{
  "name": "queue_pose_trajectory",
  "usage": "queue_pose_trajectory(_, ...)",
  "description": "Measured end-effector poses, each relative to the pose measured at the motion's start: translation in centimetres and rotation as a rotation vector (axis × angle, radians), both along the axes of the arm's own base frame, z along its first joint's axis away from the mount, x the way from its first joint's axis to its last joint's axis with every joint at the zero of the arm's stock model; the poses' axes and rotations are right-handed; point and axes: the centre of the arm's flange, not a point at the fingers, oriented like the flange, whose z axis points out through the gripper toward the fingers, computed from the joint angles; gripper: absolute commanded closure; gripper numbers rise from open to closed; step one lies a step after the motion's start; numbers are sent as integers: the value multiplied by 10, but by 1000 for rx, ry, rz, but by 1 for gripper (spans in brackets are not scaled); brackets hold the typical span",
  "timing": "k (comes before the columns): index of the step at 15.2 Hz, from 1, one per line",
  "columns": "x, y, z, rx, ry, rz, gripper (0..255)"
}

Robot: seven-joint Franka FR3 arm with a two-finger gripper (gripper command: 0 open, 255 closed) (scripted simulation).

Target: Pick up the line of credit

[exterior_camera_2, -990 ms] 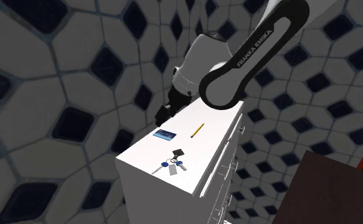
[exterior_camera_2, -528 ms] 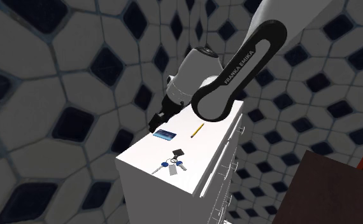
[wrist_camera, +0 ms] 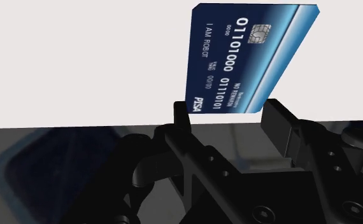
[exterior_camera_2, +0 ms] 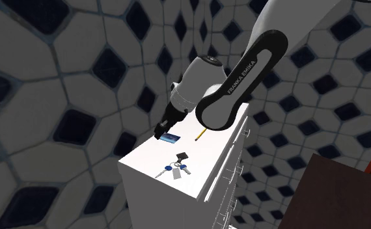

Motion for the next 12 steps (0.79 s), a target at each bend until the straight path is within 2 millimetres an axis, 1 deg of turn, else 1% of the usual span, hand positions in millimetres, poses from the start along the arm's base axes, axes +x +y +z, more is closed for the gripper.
queue_pose_trajectory(7,0,0,2,0,0,0,255)
queue_pose_trajectory(12,0,-1,27,0,0,0,255)
